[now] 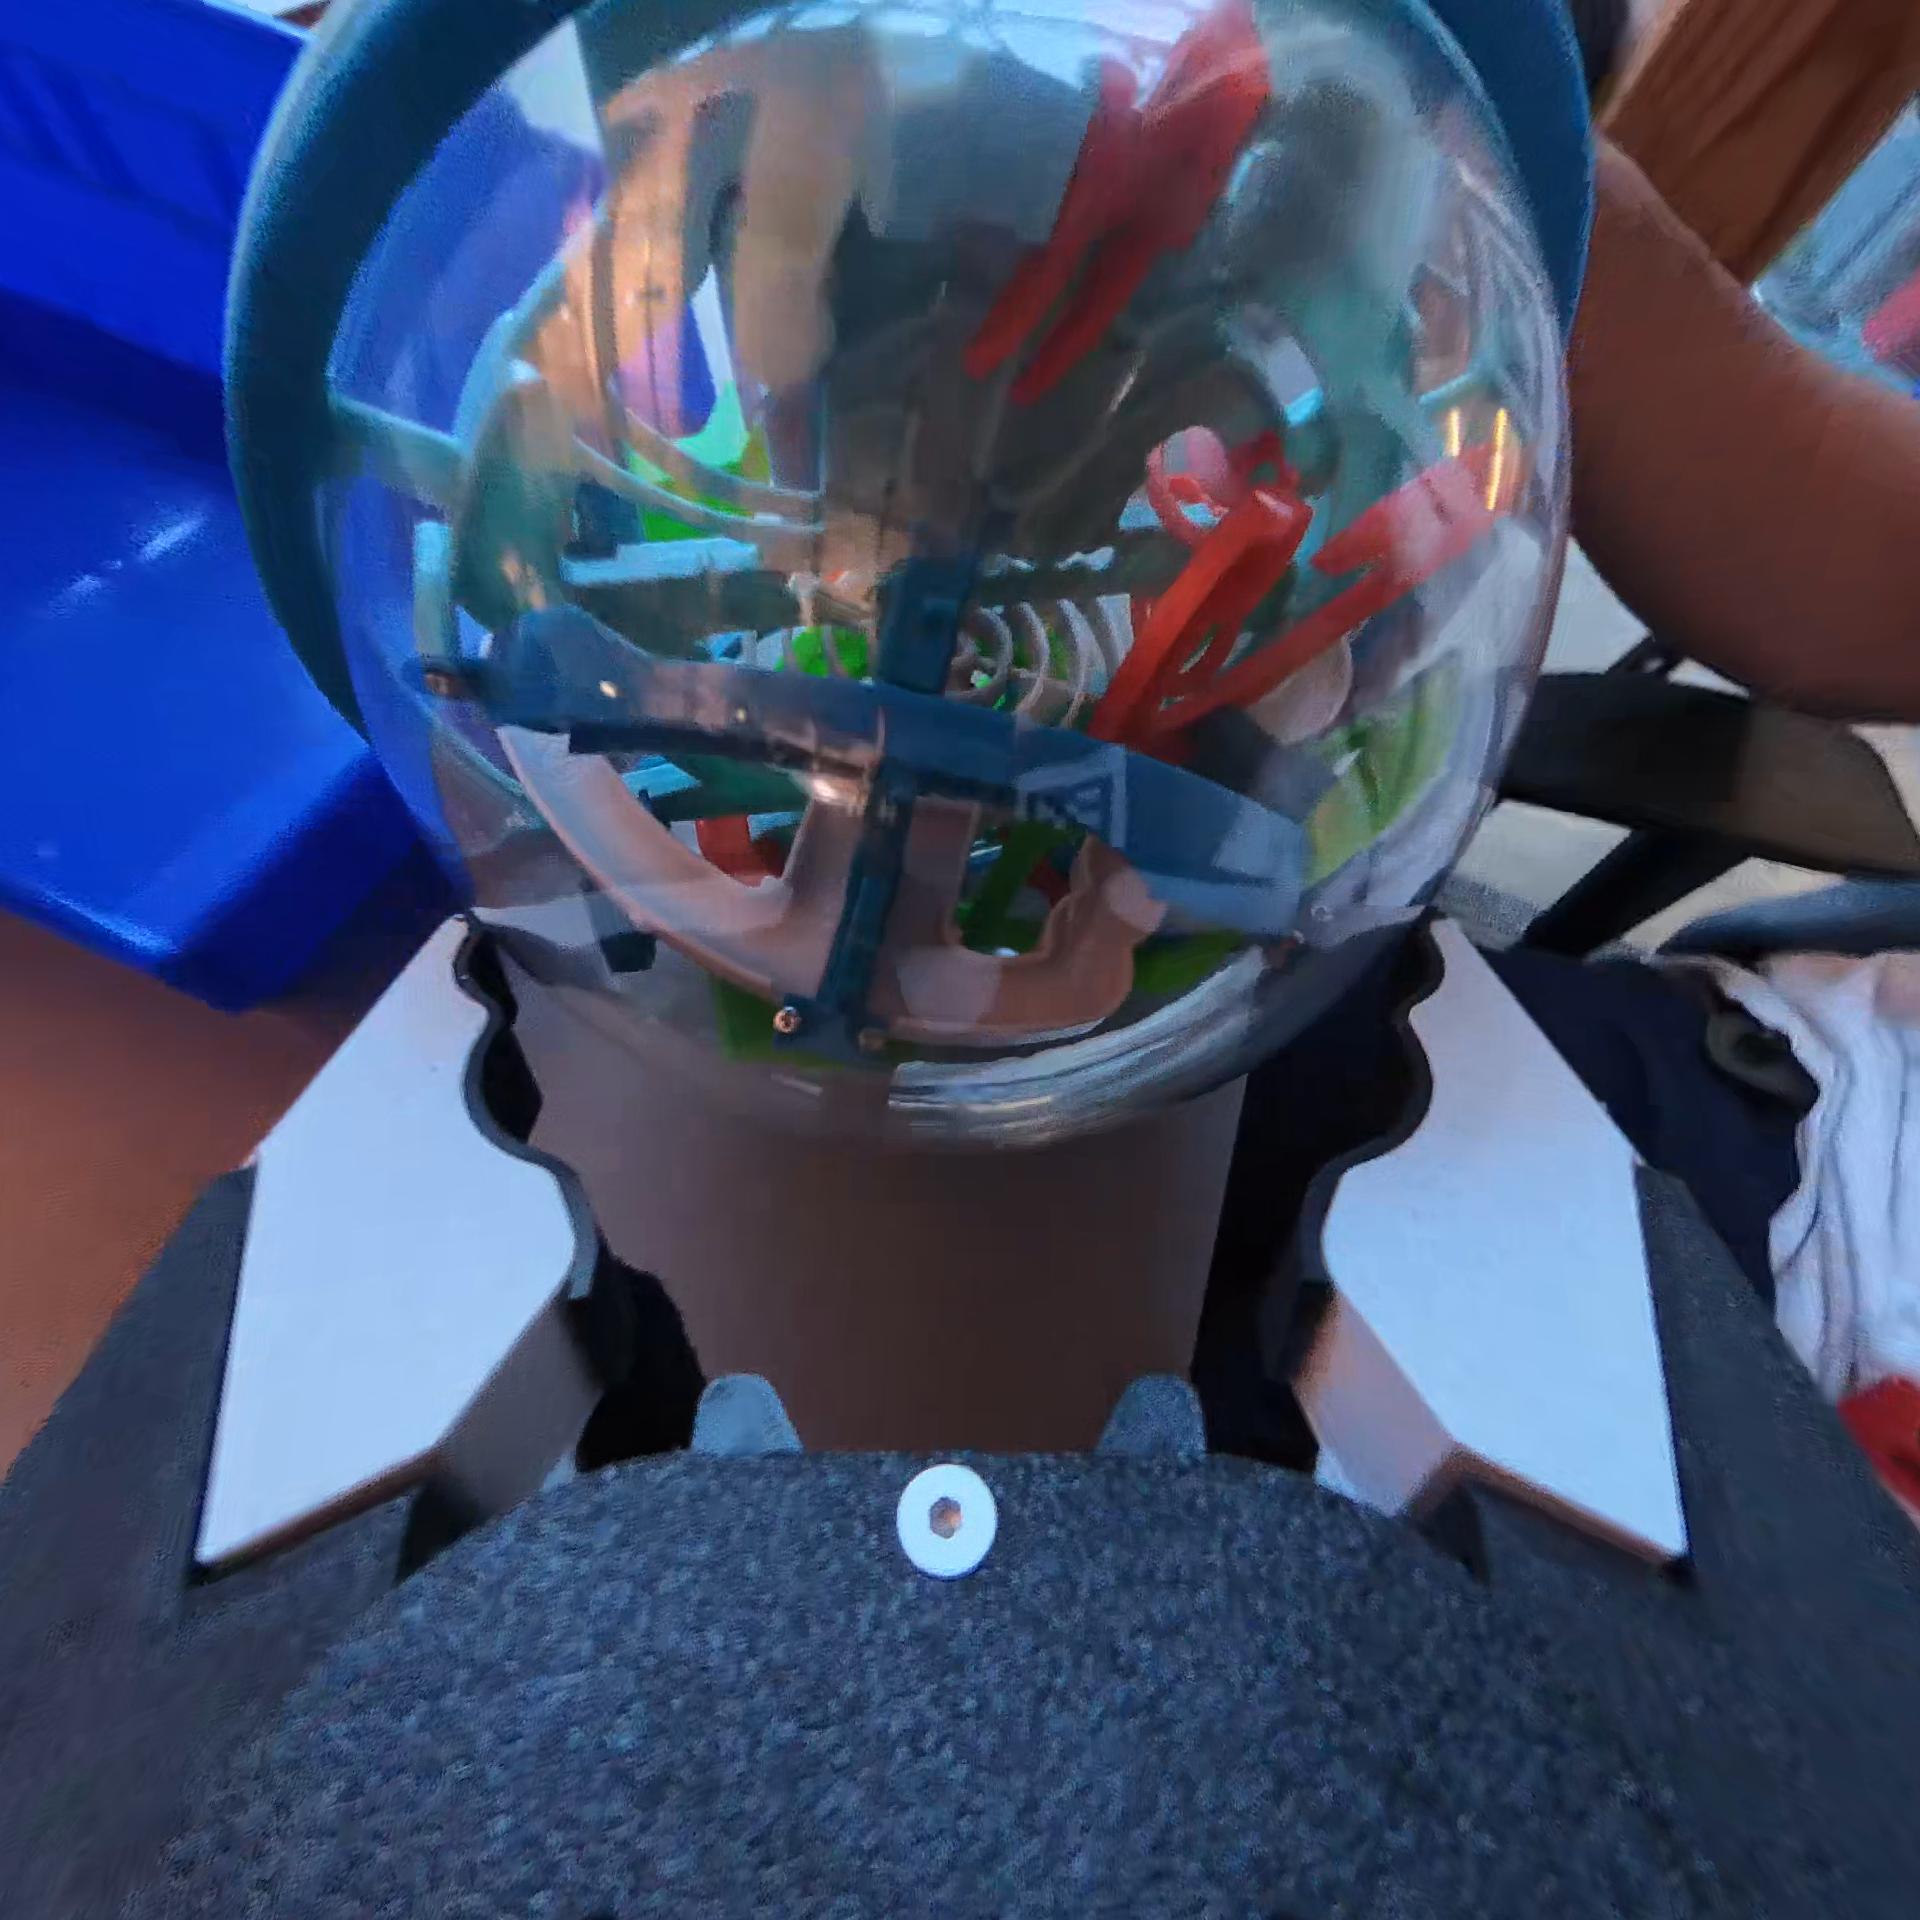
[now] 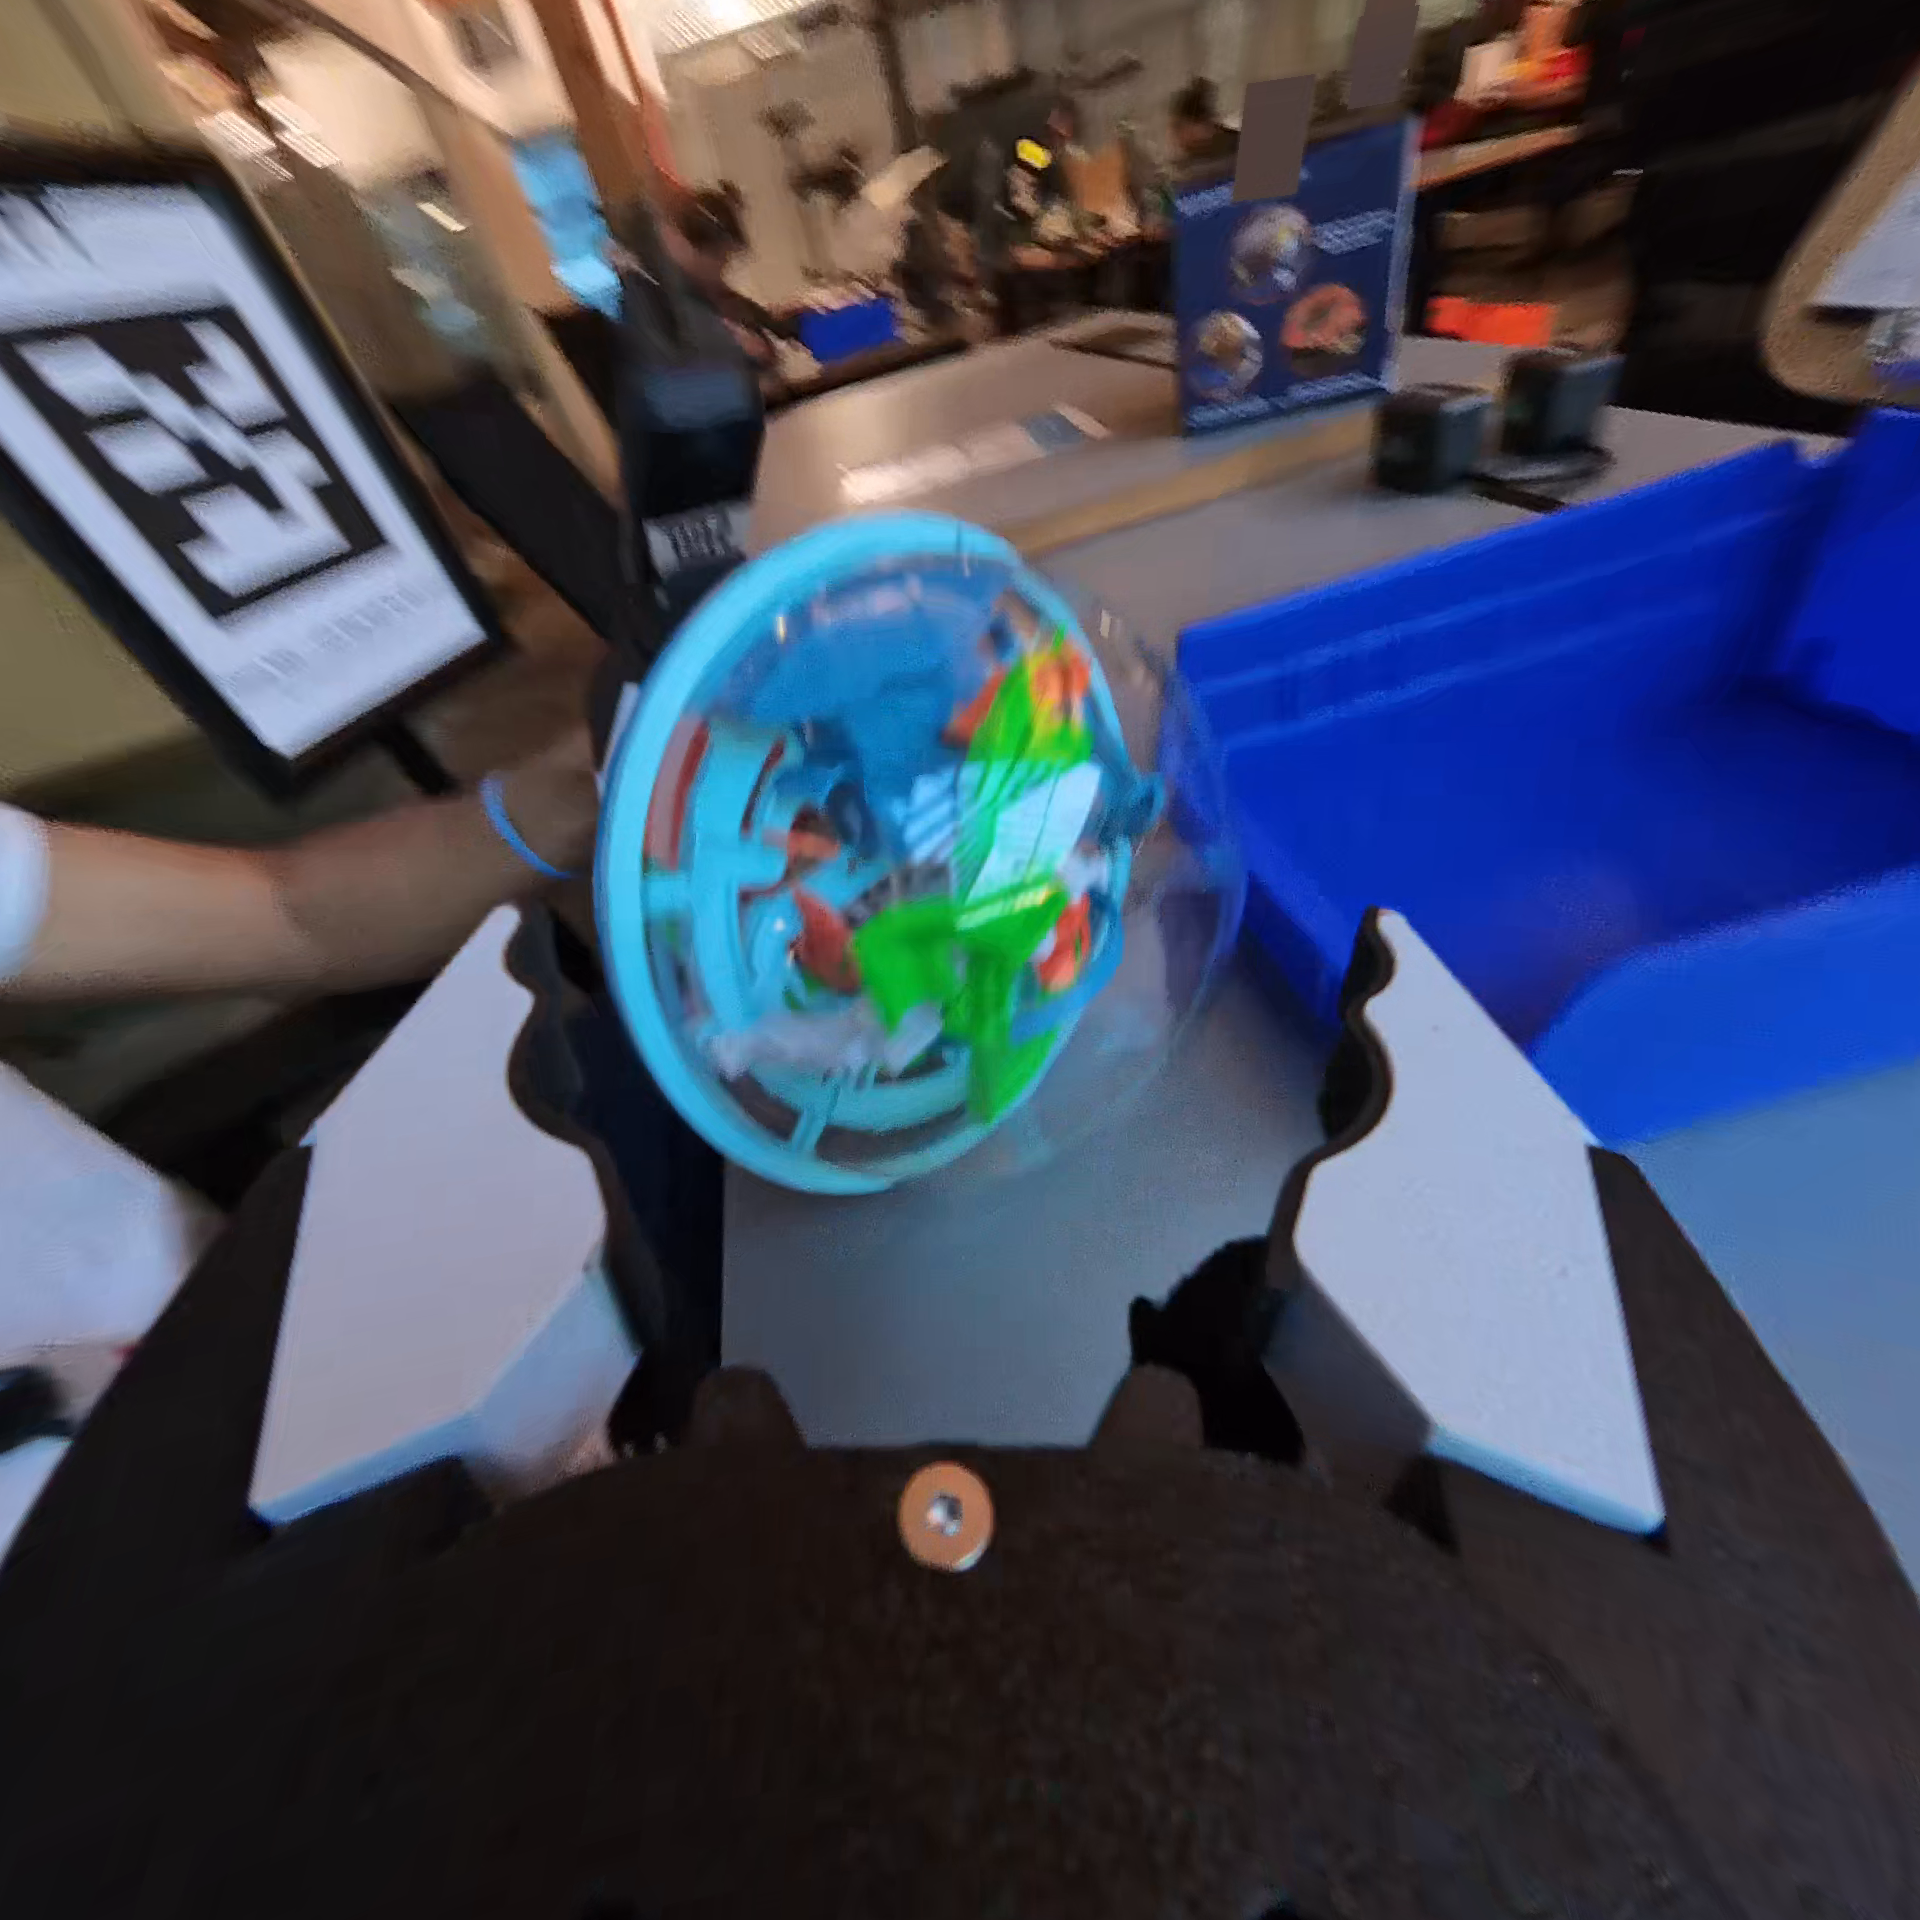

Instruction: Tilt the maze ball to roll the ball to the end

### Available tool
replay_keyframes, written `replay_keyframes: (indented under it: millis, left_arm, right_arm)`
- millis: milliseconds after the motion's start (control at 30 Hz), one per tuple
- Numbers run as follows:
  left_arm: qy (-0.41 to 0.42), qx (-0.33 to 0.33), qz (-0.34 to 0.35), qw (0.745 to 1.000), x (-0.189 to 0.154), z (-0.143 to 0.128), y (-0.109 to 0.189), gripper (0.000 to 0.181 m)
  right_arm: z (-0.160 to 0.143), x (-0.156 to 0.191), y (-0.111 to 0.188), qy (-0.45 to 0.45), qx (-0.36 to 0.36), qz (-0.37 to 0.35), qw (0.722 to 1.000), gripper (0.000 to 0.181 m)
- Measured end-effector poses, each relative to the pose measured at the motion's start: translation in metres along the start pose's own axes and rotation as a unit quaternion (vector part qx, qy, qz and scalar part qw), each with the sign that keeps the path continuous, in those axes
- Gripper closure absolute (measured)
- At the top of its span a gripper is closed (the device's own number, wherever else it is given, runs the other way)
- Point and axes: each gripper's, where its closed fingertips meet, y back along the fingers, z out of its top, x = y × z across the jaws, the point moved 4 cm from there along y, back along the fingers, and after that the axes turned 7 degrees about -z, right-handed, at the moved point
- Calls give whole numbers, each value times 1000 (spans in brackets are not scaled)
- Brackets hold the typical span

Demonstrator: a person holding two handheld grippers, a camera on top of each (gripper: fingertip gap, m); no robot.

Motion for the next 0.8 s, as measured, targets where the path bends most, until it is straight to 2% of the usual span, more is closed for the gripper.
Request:
replay_keyframes:
  millis: [67, 133, 200, 233, 367, 467, 567, 667, 800]
  left_arm:
    - [17, -3, 13, 1000, -4, -1, -9, 23]
    - [26, 1, 26, 999, -9, -2, -19, 23]
    - [36, 3, 36, 999, -15, -2, -30, 24]
    - [41, 3, 40, 998, -17, -1, -34, 24]
    - [58, 3, 30, 998, -18, 0, -36, 23]
    - [29, 10, 8, 1000, -19, -1, -31, 23]
    - [2, -13, -26, 1000, -10, 8, -13, 25]
    - [-20, -29, -34, 999, 14, 23, 6, 22]
    - [-40, 23, -92, 995, 23, 17, -14, 23]
  right_arm:
    - [-24, 19, 4, 28, 10, -70, 997, 28]
    - [-38, 28, -2, 34, -1, -102, 994, 33]
    - [-57, 20, -13, 43, 49, -123, 990, 34]
    - [-63, 16, -16, 50, 68, -116, 990, 27]
    - [-62, 9, -19, 30, 76, -66, 995, 27]
    - [-59, 1, -18, 0, 75, -34, 997, 28]
    - [-56, -6, -19, -23, 64, -12, 998, 29]
    - [-53, -8, -22, -22, 74, 8, 997, 29]
    - [-45, -17, -28, -57, 94, 42, 993, 26]
